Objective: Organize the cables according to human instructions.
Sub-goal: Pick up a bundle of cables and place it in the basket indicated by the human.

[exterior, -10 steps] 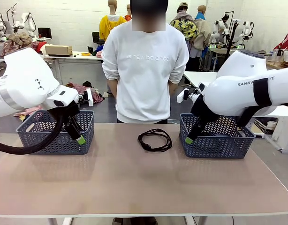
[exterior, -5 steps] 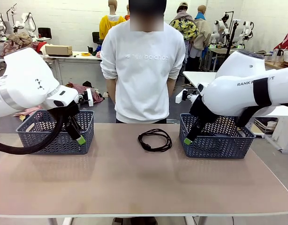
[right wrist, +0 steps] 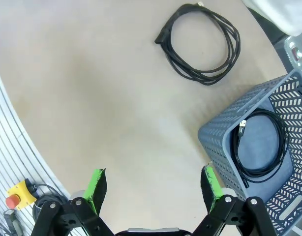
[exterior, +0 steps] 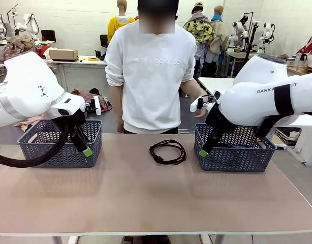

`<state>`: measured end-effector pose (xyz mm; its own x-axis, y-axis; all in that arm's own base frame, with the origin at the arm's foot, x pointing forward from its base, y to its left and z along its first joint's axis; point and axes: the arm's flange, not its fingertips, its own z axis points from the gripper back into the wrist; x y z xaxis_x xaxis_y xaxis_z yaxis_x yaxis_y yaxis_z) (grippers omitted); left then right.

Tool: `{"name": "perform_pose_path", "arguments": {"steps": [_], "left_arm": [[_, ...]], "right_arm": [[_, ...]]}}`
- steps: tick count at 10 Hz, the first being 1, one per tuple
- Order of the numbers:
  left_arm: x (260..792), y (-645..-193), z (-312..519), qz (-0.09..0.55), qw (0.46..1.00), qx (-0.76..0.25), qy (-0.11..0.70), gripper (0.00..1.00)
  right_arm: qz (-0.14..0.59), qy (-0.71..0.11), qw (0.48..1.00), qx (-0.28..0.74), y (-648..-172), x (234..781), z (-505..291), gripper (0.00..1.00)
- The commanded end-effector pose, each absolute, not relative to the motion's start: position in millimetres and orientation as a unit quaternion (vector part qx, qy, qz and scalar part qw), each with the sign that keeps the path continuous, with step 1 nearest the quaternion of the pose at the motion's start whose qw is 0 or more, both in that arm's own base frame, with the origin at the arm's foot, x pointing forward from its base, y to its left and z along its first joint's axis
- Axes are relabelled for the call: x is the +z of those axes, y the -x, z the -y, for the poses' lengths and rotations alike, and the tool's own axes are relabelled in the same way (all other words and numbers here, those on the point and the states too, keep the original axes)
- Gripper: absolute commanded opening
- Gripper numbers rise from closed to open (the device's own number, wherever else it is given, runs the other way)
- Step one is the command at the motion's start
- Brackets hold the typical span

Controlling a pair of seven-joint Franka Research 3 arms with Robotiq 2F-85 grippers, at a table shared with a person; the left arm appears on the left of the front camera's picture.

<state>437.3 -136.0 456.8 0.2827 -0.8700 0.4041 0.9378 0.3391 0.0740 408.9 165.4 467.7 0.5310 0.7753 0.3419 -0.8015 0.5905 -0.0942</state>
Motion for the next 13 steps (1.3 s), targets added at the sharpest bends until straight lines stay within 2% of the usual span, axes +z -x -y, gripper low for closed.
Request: {"name": "perform_pose_path", "arguments": {"steps": [1, 13], "left_arm": [[458.0, -437.7, 133.7, 0.189, 0.798, -0.565, 0.087, 1.0], [458.0, -437.7, 133.7, 0.189, 0.798, -0.565, 0.087, 1.0]], "right_arm": [[0.178, -0.037, 0.874, 0.45, -409.3, 468.3, -165.0, 1.0], [0.176, -0.037, 0.874, 0.451, -408.9, 467.7, -165.4, 1.0]]}}
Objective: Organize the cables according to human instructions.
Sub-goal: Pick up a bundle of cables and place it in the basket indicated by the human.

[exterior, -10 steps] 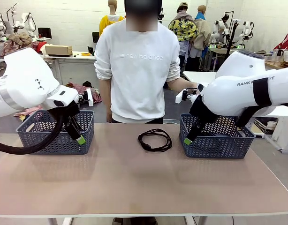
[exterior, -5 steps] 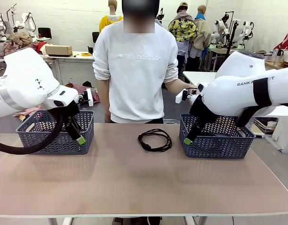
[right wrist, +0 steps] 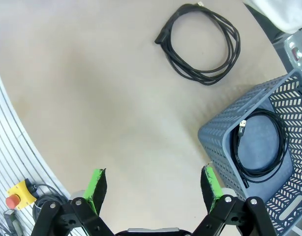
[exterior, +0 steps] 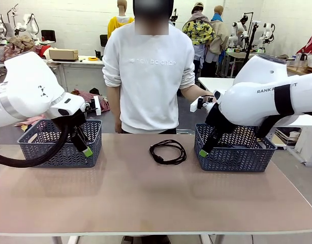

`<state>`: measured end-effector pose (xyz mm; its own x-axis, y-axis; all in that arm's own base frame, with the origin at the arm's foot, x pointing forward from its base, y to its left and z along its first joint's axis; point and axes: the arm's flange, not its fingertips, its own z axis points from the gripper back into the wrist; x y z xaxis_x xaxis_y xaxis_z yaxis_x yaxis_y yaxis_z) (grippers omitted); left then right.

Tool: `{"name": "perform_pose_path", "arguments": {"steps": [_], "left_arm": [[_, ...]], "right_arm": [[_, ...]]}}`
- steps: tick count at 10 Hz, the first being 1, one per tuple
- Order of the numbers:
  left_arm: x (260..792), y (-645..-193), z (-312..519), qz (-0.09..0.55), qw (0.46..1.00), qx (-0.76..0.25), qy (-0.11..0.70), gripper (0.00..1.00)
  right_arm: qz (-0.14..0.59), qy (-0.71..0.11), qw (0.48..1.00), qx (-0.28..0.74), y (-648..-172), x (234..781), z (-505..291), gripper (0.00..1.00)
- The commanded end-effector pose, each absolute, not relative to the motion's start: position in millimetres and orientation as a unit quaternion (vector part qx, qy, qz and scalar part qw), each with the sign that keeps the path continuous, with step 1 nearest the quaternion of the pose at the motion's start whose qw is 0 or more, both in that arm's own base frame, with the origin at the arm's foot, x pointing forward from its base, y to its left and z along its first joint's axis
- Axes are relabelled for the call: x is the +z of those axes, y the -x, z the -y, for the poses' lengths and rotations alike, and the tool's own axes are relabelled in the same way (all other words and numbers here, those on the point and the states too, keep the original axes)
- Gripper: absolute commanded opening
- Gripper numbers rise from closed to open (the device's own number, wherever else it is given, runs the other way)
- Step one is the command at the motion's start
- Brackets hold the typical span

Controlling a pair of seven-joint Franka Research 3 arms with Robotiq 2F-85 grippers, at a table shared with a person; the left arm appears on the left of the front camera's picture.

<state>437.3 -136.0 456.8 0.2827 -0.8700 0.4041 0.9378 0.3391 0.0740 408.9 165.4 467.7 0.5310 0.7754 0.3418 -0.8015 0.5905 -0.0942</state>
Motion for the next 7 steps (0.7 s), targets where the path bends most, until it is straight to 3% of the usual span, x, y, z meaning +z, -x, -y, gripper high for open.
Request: {"name": "perform_pose_path", "arguments": {"steps": [1, 7], "left_arm": [[458, -438, 134, 0.189, 0.798, -0.565, 0.087, 1.0], [458, -438, 134, 0.189, 0.798, -0.565, 0.087, 1.0]], "right_arm": [[0.173, -0.045, 0.88, 0.441, -416, 469, -178, 1.0], [0.133, -0.023, 0.933, 0.333, -493, 482, -255, 1.0]]}}
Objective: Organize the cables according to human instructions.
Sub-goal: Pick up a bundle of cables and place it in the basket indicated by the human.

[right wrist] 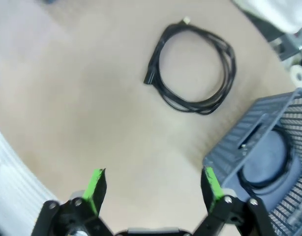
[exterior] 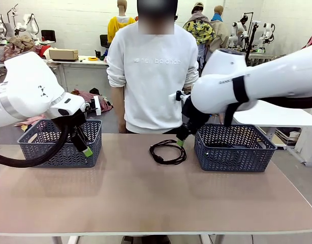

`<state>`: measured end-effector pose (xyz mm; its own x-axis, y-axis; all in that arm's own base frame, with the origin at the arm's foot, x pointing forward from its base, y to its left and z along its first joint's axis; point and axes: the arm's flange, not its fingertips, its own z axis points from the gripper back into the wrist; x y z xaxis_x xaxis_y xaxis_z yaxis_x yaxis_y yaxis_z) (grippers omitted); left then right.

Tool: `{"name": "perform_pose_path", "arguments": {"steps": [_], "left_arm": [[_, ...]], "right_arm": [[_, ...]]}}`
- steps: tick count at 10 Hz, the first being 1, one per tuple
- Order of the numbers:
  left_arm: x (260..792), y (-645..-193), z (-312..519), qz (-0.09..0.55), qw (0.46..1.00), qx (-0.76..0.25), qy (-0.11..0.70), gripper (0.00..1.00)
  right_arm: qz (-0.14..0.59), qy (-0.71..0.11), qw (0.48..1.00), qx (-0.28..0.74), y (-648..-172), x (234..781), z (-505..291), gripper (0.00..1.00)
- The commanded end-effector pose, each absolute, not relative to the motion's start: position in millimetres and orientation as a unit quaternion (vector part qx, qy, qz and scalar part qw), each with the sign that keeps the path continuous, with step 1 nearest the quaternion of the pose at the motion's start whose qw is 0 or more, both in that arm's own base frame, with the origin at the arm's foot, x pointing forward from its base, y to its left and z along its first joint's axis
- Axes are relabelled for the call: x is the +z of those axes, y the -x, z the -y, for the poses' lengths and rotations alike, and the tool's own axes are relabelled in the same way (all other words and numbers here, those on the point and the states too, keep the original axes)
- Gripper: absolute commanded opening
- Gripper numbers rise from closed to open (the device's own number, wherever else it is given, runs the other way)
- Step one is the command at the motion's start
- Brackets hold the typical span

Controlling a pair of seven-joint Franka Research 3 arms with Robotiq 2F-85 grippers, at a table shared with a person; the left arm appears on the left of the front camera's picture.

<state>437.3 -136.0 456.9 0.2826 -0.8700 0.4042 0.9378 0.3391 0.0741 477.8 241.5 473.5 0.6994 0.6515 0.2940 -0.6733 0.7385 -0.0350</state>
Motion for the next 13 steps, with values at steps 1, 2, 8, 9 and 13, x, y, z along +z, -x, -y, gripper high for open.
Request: {"name": "perform_pose_path", "arguments": {"steps": [1, 2, 8, 9, 13], "left_arm": [[458, -438, 134, 0.189, 0.798, -0.565, 0.087, 1.0], [458, -438, 134, 0.189, 0.798, -0.565, 0.087, 1.0], [458, -438, 134, 0.189, 0.798, -0.565, 0.087, 1.0], [458, -438, 134, 0.189, 0.798, -0.565, 0.087, 1.0], [458, -438, 134, 0.189, 0.798, -0.565, 0.087, 1.0]], "right_arm": [[0.123, -0.021, 0.943, 0.31, -505, 481, -267, 1.0], [0.118, -0.016, 0.949, 0.292, -517, 478, -281, 1.0], [0.111, -0.026, 0.947, 0.299, -522, 468, -288, 1.0], [0.111, -0.026, 0.947, 0.299, -522, 468, -288, 1.0], [0.111, -0.026, 0.947, 0.299, -522, 468, -288, 1.0]]}}
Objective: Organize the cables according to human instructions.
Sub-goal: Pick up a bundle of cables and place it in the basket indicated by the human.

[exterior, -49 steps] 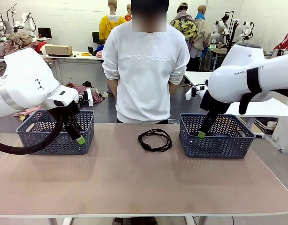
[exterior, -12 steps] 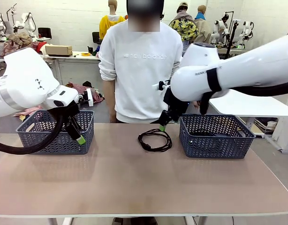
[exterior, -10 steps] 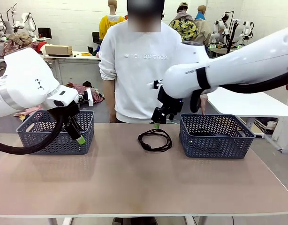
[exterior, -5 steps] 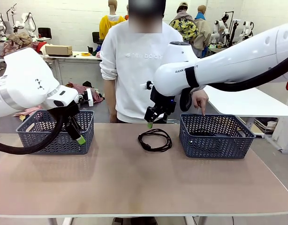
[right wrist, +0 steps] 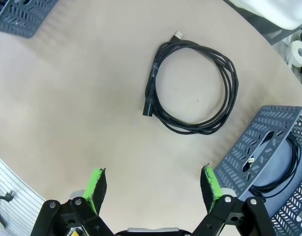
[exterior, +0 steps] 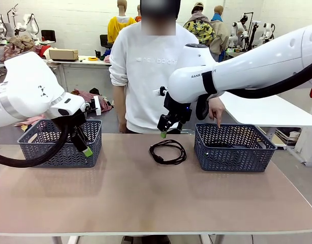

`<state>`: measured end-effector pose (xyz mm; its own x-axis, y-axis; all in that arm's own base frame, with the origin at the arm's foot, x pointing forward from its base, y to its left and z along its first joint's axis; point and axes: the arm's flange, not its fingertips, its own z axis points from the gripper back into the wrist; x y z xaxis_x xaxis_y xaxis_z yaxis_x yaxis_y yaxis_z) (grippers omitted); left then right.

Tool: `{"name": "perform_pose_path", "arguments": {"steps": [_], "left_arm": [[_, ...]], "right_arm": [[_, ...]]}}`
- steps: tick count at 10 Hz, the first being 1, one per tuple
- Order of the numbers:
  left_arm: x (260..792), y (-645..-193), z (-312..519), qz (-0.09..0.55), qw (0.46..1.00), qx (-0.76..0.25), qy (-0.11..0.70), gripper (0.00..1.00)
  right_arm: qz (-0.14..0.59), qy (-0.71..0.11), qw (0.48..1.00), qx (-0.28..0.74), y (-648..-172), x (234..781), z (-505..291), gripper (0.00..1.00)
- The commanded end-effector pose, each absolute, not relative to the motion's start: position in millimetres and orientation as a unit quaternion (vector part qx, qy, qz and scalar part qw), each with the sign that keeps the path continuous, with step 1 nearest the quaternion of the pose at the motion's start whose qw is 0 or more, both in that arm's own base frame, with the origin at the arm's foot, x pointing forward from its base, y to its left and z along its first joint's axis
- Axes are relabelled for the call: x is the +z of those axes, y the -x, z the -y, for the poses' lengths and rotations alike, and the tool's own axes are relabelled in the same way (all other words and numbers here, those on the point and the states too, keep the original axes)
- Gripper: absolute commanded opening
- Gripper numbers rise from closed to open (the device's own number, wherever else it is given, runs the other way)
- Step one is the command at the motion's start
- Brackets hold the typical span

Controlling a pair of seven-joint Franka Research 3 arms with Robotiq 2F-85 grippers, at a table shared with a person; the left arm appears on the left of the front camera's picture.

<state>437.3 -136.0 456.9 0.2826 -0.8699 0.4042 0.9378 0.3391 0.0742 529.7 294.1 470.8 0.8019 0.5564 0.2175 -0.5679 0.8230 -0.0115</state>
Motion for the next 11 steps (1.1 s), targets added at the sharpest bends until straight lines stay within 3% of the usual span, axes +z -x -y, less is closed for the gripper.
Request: {"name": "perform_pose_path", "arguments": {"steps": [1, 6, 11], "left_arm": [[458, -438, 134, 0.189, 0.798, -0.565, 0.087, 1.0], [458, -438, 134, 0.189, 0.798, -0.565, 0.087, 1.0], [458, -438, 134, 0.189, 0.798, -0.565, 0.087, 1.0]], "right_arm": [[0.107, -0.027, 0.949, 0.296, -530, 471, -294, 1.0], [0.117, -0.053, 0.969, 0.212, -549, 428, -328, 1.0], [0.097, -0.018, 0.977, 0.187, -579, 382, -365, 1.0]]}}
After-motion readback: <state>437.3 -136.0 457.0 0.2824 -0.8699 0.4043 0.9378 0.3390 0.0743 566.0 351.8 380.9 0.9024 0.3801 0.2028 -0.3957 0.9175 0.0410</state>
